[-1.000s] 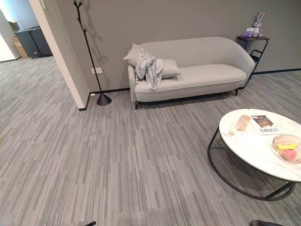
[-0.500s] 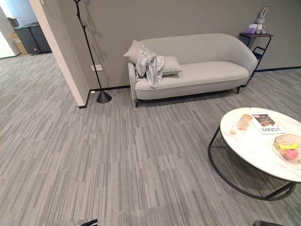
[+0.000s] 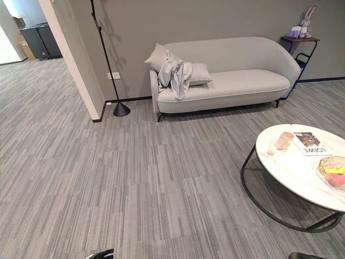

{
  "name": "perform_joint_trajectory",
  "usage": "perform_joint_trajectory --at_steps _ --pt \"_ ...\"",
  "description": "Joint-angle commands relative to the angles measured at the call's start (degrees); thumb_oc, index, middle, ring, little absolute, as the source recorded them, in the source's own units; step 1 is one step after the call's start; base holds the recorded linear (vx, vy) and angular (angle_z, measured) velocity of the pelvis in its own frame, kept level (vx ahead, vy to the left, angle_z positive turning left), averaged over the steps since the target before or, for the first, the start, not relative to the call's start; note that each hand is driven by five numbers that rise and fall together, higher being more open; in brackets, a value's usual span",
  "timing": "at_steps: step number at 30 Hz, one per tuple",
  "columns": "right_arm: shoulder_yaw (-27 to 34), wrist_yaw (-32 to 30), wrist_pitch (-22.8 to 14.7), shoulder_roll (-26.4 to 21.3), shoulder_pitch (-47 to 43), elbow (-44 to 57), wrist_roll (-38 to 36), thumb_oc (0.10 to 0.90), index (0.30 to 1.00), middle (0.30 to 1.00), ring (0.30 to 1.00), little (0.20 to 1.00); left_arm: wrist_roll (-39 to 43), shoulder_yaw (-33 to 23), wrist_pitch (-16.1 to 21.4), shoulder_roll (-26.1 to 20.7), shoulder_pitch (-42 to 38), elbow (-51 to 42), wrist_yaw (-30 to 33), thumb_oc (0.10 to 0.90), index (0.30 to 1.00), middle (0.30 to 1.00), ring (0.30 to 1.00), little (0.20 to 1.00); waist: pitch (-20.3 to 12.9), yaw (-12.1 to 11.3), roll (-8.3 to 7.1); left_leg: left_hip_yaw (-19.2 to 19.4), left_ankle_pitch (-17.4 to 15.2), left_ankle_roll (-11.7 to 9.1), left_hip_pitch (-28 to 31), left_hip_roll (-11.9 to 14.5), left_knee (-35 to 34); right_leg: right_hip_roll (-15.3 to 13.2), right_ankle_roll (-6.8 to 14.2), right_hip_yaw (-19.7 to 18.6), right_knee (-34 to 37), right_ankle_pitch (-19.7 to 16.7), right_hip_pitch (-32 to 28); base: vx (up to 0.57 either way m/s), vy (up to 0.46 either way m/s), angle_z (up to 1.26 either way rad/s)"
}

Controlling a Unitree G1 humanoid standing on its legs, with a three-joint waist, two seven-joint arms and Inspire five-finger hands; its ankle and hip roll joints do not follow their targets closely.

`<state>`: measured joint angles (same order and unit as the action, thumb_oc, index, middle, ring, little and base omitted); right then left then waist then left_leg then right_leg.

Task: Hang the clothes on the sofa on the clothes rack.

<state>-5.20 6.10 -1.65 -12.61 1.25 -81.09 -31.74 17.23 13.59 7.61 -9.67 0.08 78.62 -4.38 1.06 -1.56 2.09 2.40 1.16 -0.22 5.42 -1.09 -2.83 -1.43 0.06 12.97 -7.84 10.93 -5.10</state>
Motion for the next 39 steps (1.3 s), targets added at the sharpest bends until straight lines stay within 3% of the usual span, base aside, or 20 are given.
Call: perform_joint_trajectory --at_steps 1,8,9,15,17,19,20,21,22,23,24,27,30,31,32,33,34,36,38,39 --pt "-2.75 1.96 0.26 2.49 -1.39 -2.15 2.96 0.800 0.900 0.900 0.900 0.900 -4.82 1.57 1.38 1.56 -1.23 2.12 -0.25 0.800 0.900 0.900 0.900 0.900 0.40 -1.40 -2.10 0.67 0.73 -0.70 -0.22 -1.36 -2.17 -4.10 5.34 0.20 10.52 -11.27 -4.71 0.03 0.049 -0.01" --pt "-2.95 1.58 -0.07 2.15 -3.01 -0.95 3.32 0.800 0.900 0.900 0.900 0.900 -4.09 2.13 1.28 1.27 -2.68 1.34 -0.16 0.800 0.900 0.900 0.900 0.900 2.34 -1.45 -1.27 0.89 0.15 1.04 -1.23 -2.00 -2.17 -5.49 5.70 0.20 0.66 -9.06 0.79 -0.02 0.093 -0.03" --pt "-3.21 1.39 -0.10 2.11 -3.84 -0.42 3.84 0.800 0.900 0.900 0.900 0.900 -4.25 2.28 1.03 1.33 -3.17 1.31 0.15 0.800 0.900 0.900 0.900 0.900 4.09 -1.17 -0.44 1.32 -0.91 2.62 0.12 -2.72 -2.17 -8.10 7.57 0.95 -12.49 -11.56 6.39 -0.02 0.154 -0.06" --pt "-2.92 1.69 -0.42 2.13 -3.27 1.06 2.07 0.800 0.900 0.900 0.900 0.900 -5.45 2.94 0.97 1.29 -2.83 1.83 -0.02 0.800 0.900 0.900 0.900 0.900 5.40 0.43 0.76 1.10 -2.41 3.16 3.88 -2.34 -2.17 -9.01 8.00 -0.38 -25.80 -15.34 14.42 0.10 0.074 -0.10" --pt "-2.58 1.51 -0.66 1.92 -3.26 1.27 1.40 0.800 0.900 0.900 0.900 0.900 -5.77 3.40 1.07 1.24 -3.01 1.79 0.16 0.800 0.900 0.900 0.900 0.900 5.51 0.91 0.82 1.00 -2.72 2.77 4.17 -2.10 -2.17 -8.64 7.61 -0.48 -23.57 -15.04 15.59 0.16 -0.075 0.03" --pt "-2.05 1.03 -0.78 1.58 -3.44 1.03 0.69 0.800 0.900 0.900 0.900 0.900 -7.55 5.01 1.28 1.17 -3.76 1.45 0.51 0.800 0.900 0.900 0.900 0.900 5.47 2.03 0.28 0.51 -4.30 1.72 5.00 -2.03 -2.17 -8.63 7.09 0.09 -12.72 -14.57 16.65 0.27 -0.179 0.06" --pt "-1.91 0.94 -0.72 1.57 -3.58 0.52 0.76 0.800 0.900 0.900 0.900 0.900 -8.54 5.84 1.50 1.21 -4.33 1.61 0.86 0.800 0.900 0.900 0.900 0.900 5.66 2.86 -0.08 -0.05 -5.44 1.17 6.07 -1.93 -2.17 -8.83 7.54 -0.24 -5.61 -17.10 17.39 0.20 -0.134 -0.05" --pt "-1.90 0.94 -0.72 1.56 -3.58 0.52 0.76 0.800 0.900 0.900 0.900 0.900 -8.54 5.84 1.50 1.22 -4.34 1.61 0.86 0.800 0.900 0.900 0.900 0.900 5.73 2.86 -0.02 -0.06 -5.47 1.16 6.15 -1.87 -2.17 -8.76 7.53 -0.20 -5.48 -17.16 17.24 0.33 -0.193 0.00" --pt "-1.58 0.92 -0.31 1.57 -3.67 -0.05 0.50 0.800 0.900 0.900 0.900 0.900 -9.50 6.14 1.53 1.15 -4.82 1.33 0.96 0.800 0.900 0.900 0.900 0.900 5.90 3.64 -0.59 -0.81 -6.97 0.25 7.45 -1.85 -2.17 -9.51 9.07 -1.57 3.39 -20.88 18.19 0.19 -0.109 0.03" --pt "-1.58 0.92 -0.31 1.56 -3.67 -0.05 0.50 0.800 0.900 0.900 0.900 0.900 -9.50 6.14 1.53 1.16 -4.82 1.33 0.96 0.800 0.900 0.900 0.900 0.900 6.00 3.64 -0.51 -0.80 -7.01 0.24 7.58 -1.77 -2.17 -9.42 9.07 -1.52 3.61 -20.99 17.96 0.59 -0.274 0.07" --pt "-0.64 1.29 0.39 2.05 -3.37 -1.58 0.55 0.800 0.900 0.900 0.900 0.900 -9.88 5.84 1.64 1.27 -5.40 1.51 1.10 0.800 0.900 0.900 0.900 0.900 6.06 4.48 -0.54 -2.19 -9.70 -1.15 11.09 -0.35 -2.17 -12.12 11.45 -1.93 11.08 -25.14 20.76 0.41 -0.165 0.05" --pt "0.33 1.81 0.63 2.33 -2.35 -2.85 0.93 0.800 0.900 0.900 0.900 0.900 -9.92 5.57 1.65 1.42 -4.93 2.17 0.79 0.800 0.900 0.900 0.900 0.900 5.93 5.36 -0.33 -3.00 -11.87 -2.05 14.45 1.19 -2.17 -13.09 12.21 -3.11 11.79 -26.69 21.63 0.55 -0.199 0.19" --pt "0.88 2.25 1.15 2.35 -1.29 -4.16 1.41 0.800 0.900 0.900 0.900 0.900 -11.82 6.24 1.93 1.56 -4.42 3.35 0.58 0.800 0.900 0.900 0.900 0.900 4.80 6.00 -1.26 -4.49 -13.45 -2.93 16.58 2.58 -2.17 -12.96 12.30 -4.18 11.94 -28.91 20.36 0.47 -0.213 0.18" --pt "0.70 2.27 1.38 1.91 -1.55 -4.78 2.29 0.800 0.900 0.900 0.900 0.900 -12.74 6.29 1.63 1.47 -4.48 3.50 0.69 0.800 0.900 0.900 0.900 0.900 3.88 6.15 -0.62 -4.60 -10.24 -4.12 16.87 5.48 -2.17 -11.20 11.79 -3.77 11.33 -28.96 19.67 0.42 -0.247 0.20" --pt "0.69 2.27 1.38 1.88 -1.55 -4.79 2.29 0.800 0.900 0.900 0.900 0.900 -12.74 6.28 1.63 1.49 -4.48 3.50 0.69 0.800 0.900 0.900 0.900 0.900 3.85 6.19 -0.50 -4.61 -10.27 -4.17 16.85 5.62 -2.17 -11.10 11.76 -3.67 11.35 -28.94 19.66 0.47 -0.288 0.11" --pt "0.14 1.54 0.99 1.53 -1.66 -5.50 3.08 0.800 0.900 0.900 0.900 0.900 -11.07 5.40 1.63 1.74 -4.49 3.80 1.34 0.800 0.900 0.900 0.900 0.900 3.14 6.01 0.94 -5.08 -2.79 -5.49 18.05 8.95 -2.16 -8.37 10.52 -3.36 10.45 -28.55 19.48 0.27 -0.184 0.08" --pt "-0.06 1.43 1.01 1.16 -1.91 -5.10 3.15 0.800 0.900 0.900 0.900 0.900 -10.95 5.60 1.52 1.56 -4.59 3.09 1.08 0.800 0.900 0.900 0.900 0.900 3.12 5.82 0.79 -5.53 -1.22 -5.43 16.07 9.29 -0.46 -8.15 10.22 -2.97 10.43 -27.87 18.97 0.37 -0.283 0.17" --pt "-3.60 0.74 -0.26 0.49 -3.13 -2.68 6.11 0.800 0.900 0.900 0.900 0.900 -10.38 5.64 1.35 1.32 -4.98 2.23 1.59 0.800 0.900 0.900 0.900 0.900 2.35 4.62 0.49 -5.19 9.28 -8.09 11.20 12.41 9.86 -5.11 7.61 -0.58 11.91 -24.64 13.96 0.39 -0.333 0.26" --pt "-3.60 0.74 -0.26 0.52 -3.14 -2.68 6.11 0.800 0.900 0.900 0.900 0.900 -10.39 5.63 1.35 1.29 -4.99 2.24 1.59 0.800 0.900 0.900 0.900 0.900 2.24 4.81 0.30 -5.40 9.48 -8.06 10.98 12.22 9.79 -5.36 7.63 -0.47 11.92 -24.69 14.08 0.22 -0.175 0.32" --pt "-4.73 0.46 -0.42 0.27 -3.58 -1.71 7.22 0.800 0.900 0.900 0.900 0.900 -10.46 5.47 1.05 1.07 -5.10 2.18 1.90 0.800 0.900 0.900 0.900 0.900 2.13 4.36 0.03 -3.98 12.65 -8.36 10.29 13.62 14.22 -4.09 6.13 0.28 12.18 -23.08 12.13 0.54 -0.548 0.30"
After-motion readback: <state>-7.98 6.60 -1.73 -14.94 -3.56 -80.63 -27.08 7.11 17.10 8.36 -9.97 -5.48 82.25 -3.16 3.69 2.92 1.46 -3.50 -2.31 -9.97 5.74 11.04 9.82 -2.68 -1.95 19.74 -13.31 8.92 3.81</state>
